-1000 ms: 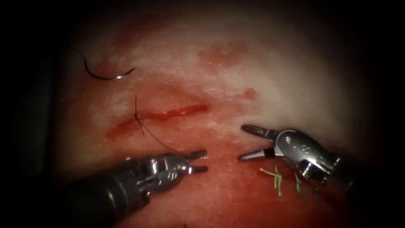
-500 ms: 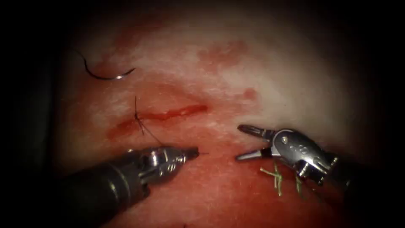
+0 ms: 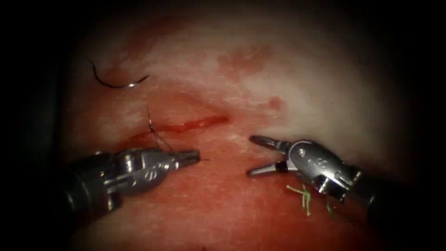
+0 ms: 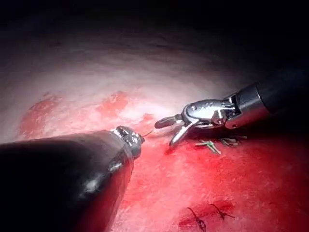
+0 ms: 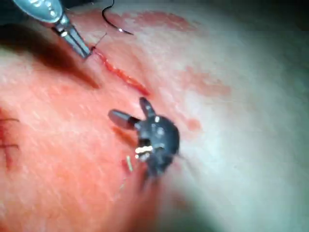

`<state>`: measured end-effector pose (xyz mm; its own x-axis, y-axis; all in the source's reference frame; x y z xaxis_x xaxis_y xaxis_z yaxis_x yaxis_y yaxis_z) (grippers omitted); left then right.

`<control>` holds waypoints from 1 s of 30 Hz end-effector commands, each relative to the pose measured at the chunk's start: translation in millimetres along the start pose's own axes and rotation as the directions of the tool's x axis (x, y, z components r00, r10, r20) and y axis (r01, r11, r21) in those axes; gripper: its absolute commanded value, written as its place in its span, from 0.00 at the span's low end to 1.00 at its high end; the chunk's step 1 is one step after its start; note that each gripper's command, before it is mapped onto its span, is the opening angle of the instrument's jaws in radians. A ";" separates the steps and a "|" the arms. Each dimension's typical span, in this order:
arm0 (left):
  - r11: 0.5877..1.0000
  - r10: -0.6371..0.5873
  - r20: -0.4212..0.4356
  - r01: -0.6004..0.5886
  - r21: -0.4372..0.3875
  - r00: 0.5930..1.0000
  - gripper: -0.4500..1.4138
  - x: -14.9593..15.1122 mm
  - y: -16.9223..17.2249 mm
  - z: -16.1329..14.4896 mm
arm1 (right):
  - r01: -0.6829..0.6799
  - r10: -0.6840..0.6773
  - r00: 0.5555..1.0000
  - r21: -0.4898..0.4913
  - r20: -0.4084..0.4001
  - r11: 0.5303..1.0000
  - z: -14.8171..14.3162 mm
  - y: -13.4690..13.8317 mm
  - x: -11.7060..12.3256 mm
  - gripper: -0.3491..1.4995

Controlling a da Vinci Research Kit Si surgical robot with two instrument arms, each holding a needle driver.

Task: Wound Closure

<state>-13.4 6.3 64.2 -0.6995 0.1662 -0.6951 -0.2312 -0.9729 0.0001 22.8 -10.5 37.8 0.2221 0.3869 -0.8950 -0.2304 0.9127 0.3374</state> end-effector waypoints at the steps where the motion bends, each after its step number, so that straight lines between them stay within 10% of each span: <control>1: 1.000 -0.004 -0.013 0.004 -0.005 1.000 0.00 -0.2 -0.2 0.4 | 0.045 -0.045 0.999 0.027 -0.018 0.999 2.6 0.3 0.3 0.96; 18: 0.999 0.014 -0.062 -0.016 -0.036 0.998 0.00 -3.3 -0.4 -3.7 | 0.260 -0.227 0.956 0.178 -0.183 0.949 16.6 -1.0 2.7 0.94; 30: 0.997 0.036 -0.096 -0.042 -0.059 0.995 0.00 -3.1 -0.5 -3.2 | 0.361 -0.307 0.916 0.197 -0.259 0.911 20.5 -1.0 2.9 0.96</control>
<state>-8.4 5.7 63.4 -0.6392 0.1158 -0.7603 -0.1621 -0.9867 -0.0140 42.3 -8.1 40.5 0.0303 0.0399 -0.9987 0.0581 0.9974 0.0416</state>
